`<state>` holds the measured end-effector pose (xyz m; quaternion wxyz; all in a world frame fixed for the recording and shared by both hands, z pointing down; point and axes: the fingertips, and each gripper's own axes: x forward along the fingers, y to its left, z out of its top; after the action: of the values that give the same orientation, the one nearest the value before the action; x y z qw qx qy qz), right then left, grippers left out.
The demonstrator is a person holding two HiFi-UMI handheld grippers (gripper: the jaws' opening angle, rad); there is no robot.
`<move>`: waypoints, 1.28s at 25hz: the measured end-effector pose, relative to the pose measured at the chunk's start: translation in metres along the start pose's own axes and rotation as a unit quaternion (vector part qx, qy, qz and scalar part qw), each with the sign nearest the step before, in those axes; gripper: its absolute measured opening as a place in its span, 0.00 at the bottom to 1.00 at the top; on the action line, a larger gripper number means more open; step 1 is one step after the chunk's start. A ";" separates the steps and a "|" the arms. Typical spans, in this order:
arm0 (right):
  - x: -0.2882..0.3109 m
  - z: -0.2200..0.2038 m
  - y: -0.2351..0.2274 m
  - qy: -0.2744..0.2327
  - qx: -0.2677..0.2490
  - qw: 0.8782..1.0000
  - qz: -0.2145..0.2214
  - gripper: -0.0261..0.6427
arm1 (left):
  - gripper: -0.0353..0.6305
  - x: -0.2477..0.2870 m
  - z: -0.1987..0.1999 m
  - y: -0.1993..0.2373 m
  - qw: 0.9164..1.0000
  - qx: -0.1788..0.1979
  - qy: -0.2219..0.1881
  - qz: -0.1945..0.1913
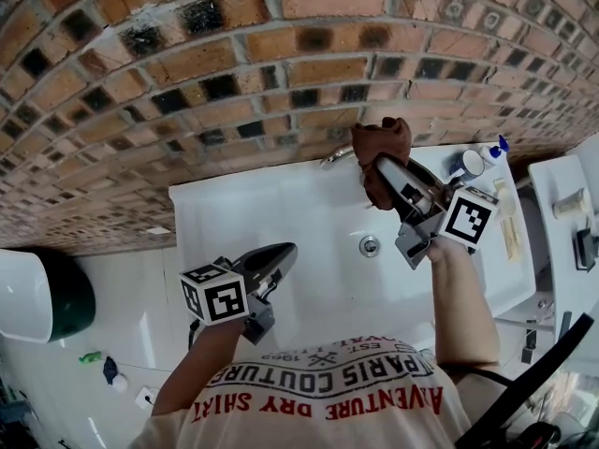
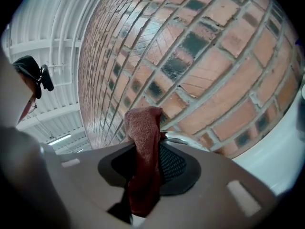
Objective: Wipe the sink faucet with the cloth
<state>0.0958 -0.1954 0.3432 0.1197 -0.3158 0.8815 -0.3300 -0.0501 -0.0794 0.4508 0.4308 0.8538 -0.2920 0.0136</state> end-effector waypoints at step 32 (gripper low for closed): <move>-0.025 -0.067 -0.129 0.087 -0.013 0.982 -0.170 0.19 | 0.05 0.012 -0.006 0.006 1.000 -0.009 0.012 0.007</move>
<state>0.1487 -0.2206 0.4781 -0.0190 -0.4325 0.8264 -0.3602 -0.0422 -0.0833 0.4625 0.4423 0.8473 -0.2931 0.0246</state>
